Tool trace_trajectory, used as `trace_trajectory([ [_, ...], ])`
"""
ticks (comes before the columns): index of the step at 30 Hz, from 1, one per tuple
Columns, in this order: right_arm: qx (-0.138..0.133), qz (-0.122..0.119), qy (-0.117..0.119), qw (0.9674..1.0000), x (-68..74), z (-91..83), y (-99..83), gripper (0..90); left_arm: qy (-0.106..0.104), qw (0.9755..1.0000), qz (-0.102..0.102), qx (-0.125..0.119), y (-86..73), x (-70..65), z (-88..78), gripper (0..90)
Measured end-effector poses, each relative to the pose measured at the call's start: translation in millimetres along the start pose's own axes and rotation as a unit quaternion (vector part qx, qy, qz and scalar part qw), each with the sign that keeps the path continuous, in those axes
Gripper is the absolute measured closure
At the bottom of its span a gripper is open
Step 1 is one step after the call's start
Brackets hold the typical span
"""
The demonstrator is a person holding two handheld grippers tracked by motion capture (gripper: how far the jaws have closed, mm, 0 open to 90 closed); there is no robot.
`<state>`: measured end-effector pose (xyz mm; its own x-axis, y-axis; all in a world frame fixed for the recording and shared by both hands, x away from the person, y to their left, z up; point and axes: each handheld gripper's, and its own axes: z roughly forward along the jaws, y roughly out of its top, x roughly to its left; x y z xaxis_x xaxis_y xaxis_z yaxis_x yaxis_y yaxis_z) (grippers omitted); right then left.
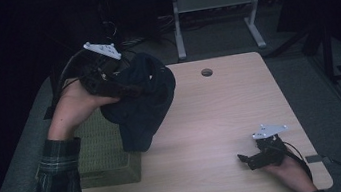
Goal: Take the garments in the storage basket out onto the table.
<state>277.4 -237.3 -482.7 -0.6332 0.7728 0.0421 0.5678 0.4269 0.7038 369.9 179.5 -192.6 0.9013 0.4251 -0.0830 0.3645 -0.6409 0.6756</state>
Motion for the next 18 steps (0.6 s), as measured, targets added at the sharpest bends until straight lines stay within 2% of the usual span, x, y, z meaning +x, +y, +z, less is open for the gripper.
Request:
trace_trajectory([
  [10, 0.0, 0.0, 0.0, 1.0, 0.0, 0.0, 0.0, 2.3, -0.015, 0.9997, 0.015, 0.005, 15.0, -6.1, 19.0, 76.7],
  [18, 0.0, 0.0, 0.0, 1.0, 0.0, -0.1, 0.0, 2.3, -0.03, 0.9993, 0.022, 0.005, 26.0, -13.6, 43.8, 76.6],
])
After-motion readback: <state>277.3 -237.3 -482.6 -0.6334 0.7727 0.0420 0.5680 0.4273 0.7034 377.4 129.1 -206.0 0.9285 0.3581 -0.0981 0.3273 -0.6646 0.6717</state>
